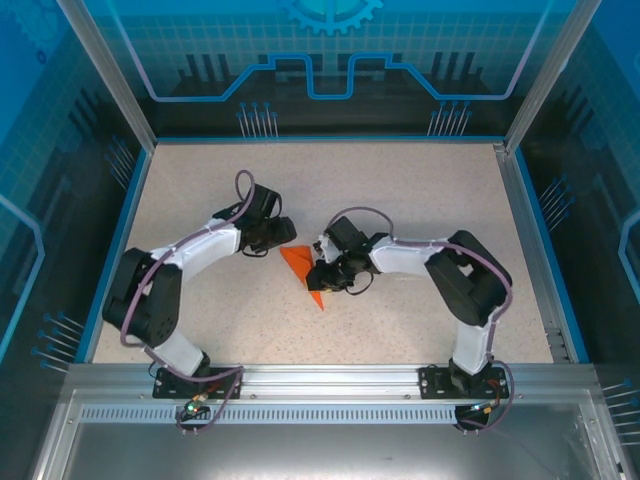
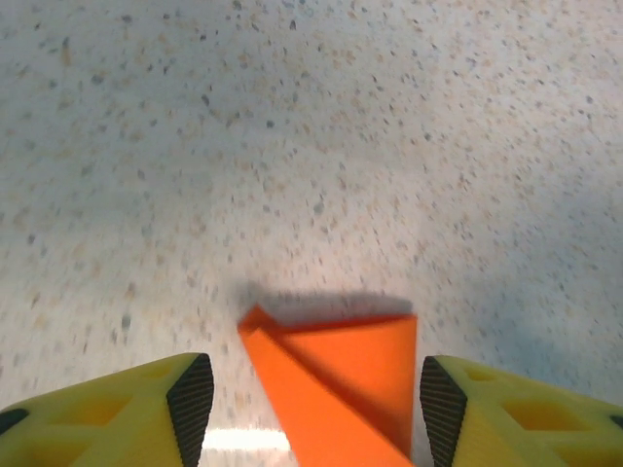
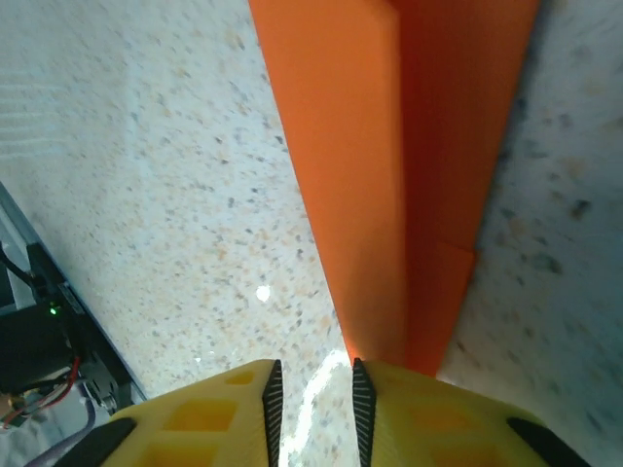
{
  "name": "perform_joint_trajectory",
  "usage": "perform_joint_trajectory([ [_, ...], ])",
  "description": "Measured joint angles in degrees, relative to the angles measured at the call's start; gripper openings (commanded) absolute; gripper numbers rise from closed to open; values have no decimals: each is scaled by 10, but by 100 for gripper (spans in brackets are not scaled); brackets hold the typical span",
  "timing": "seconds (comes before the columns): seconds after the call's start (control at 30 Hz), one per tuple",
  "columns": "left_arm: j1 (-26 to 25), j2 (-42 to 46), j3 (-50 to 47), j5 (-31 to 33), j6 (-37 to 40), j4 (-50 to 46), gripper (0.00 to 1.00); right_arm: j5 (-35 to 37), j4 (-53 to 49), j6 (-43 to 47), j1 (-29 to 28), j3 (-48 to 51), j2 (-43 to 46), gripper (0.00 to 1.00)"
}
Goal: Fold a paper plane with a square sheet of paper (pick it up from the middle)
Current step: Move a paper plane to the center of the table.
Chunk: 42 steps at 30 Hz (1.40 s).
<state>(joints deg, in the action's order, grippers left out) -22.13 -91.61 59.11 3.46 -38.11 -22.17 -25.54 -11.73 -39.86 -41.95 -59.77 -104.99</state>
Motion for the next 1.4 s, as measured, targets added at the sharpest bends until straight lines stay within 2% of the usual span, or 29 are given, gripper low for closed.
perform_joint_trajectory([
  [0.23, -73, 20, 2, 32, -69, -94, 74, 106, -7, -4, 51, 59, 110, 38],
  [0.37, -122, -10, 37, 48, -104, -139, 76, 127, -8, -6, 81, 83, 113, 38],
  [0.5, -149, -47, 74, 55, -132, -156, 75, 127, 0, -6, 83, 83, 107, 39],
  [0.7, -150, -86, 90, 63, -154, -181, 62, 110, 23, -6, 84, 84, 94, 40],
  [0.93, -150, -89, 90, 64, -159, -187, 48, 85, 50, -10, 83, 106, 89, 40],
  [1.23, -145, -85, 63, 57, -159, -171, 48, 64, 58, -11, 82, 108, 79, 37],
  [1.33, -140, -81, 63, 53, -159, -162, 38, 55, 58, -12, 80, 102, 70, 32],
  [1.4, -136, -77, 61, 51, -158, -155, 25, 48, 59, -10, 77, 92, 61, 32],
])
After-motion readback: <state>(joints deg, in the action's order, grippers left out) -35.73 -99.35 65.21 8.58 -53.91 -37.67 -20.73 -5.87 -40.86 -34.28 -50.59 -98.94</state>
